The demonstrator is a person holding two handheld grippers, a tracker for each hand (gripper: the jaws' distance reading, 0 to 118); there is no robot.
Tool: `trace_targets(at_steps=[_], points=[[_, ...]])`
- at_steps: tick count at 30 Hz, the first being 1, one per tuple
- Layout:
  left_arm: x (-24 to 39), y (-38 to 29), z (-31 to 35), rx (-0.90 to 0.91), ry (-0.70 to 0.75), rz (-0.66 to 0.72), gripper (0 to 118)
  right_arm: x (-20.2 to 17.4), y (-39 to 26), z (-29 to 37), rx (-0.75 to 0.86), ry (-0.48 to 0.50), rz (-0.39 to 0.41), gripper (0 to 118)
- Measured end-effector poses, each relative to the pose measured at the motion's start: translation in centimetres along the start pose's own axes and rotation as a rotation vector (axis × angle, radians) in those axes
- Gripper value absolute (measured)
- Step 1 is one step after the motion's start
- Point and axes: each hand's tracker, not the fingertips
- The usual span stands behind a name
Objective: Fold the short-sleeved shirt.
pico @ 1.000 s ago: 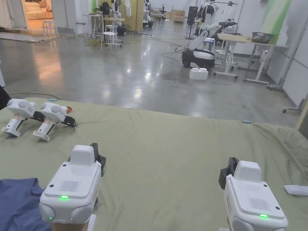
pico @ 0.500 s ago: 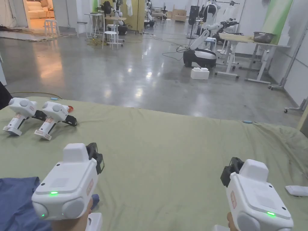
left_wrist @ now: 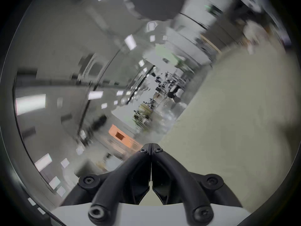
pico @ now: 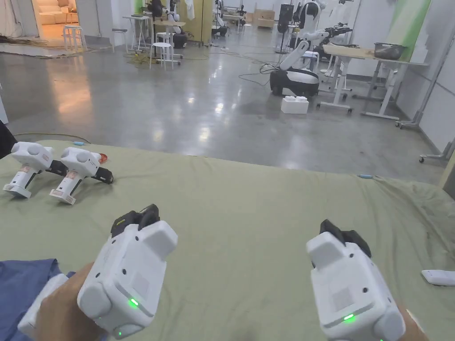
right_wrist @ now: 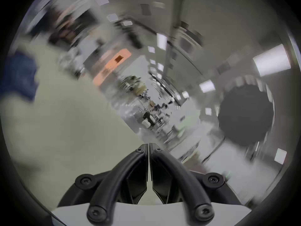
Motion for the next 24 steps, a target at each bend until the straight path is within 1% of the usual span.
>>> trace_targets(at_steps=[1,2,3,4,5,6,7,8,9,10,13,14,15,16,17,18,20,21,24], points=[[0.3,-0.3,-0.1,-0.001,0.004,-0.056,0,-0.7,0.0,0.1,0.02,0.008,0.103,1],[0.4,-0.5,-0.1,0.001,0.005,-0.091,0,-0.8,0.0,0.2,0.027,0.018,0.122,1],[0.5,-0.7,-0.1,0.004,0.007,-0.116,0,-1.2,-0.4,0.0,0.034,0.031,0.16,1],[0.4,-1.0,-0.2,0.0,-0.004,-0.123,0,-1.4,-0.5,0.1,0.039,0.037,0.161,1],[0.2,-1.2,-0.2,-0.001,-0.014,-0.102,0,-1.5,-0.6,0.2,0.04,0.038,0.14,1],[-0.2,-1.3,-0.1,-0.008,-0.041,-0.03,0,-1.6,-0.5,0.3,0.04,0.037,0.13,1],[-0.8,-1.3,-0.1,-0.018,-0.062,0.094,0,-1.4,-1.0,0.0,0.031,0.042,0.065,1],[-1.6,-1.6,-0.2,-0.035,-0.077,0.241,0,-1.2,-1.0,-0.1,0.013,0.039,-0.019,1],[-2.3,-1.8,-0.4,-0.06,-0.082,0.387,0,-0.8,-0.9,-0.2,-0.011,0.032,-0.12,1],[-3.0,-2.1,-0.5,-0.084,-0.08,0.544,0,-0.3,-0.9,-0.4,-0.034,0.032,-0.248,1],[-4.9,-4.1,-0.8,-0.113,-0.111,1.05,0,1.2,-1.4,-0.6,-0.111,0.016,-0.682,1],[-5.2,-4.9,-0.9,-0.116,-0.118,1.173,0,1.5,-1.8,-0.7,-0.13,0.008,-0.811,1],[-5.2,-5.5,-0.8,-0.111,-0.111,1.28,0,1.9,-1.9,-0.5,-0.141,0.001,-0.923,1],[-5.2,-5.4,-0.1,-0.097,-0.09,1.334,0,1.9,-2.3,-0.4,-0.146,-0.005,-1.009,1],[-5.2,-5.5,0.2,-0.094,-0.078,1.366,0,1.9,-2.6,-0.3,-0.157,-0.013,-1.073,1],[-5.1,-5.7,0.5,-0.091,-0.065,1.375,0,1.9,-2.8,-0.2,-0.171,-0.023,-1.113,1],[-5.0,-5.8,1.1,-0.085,-0.058,1.34,0,1.8,-3.1,0.2,-0.176,-0.039,-1.181,1],[-5.0,-5.9,1.2,-0.084,-0.056,1.328,0,1.8,-3.1,0.3,-0.178,-0.05,-1.188,1],[-5.7,-6.8,1.9,-0.092,-0.075,1.286,0,2.0,-3.1,0.5,-0.174,-0.047,-1.174,1]])
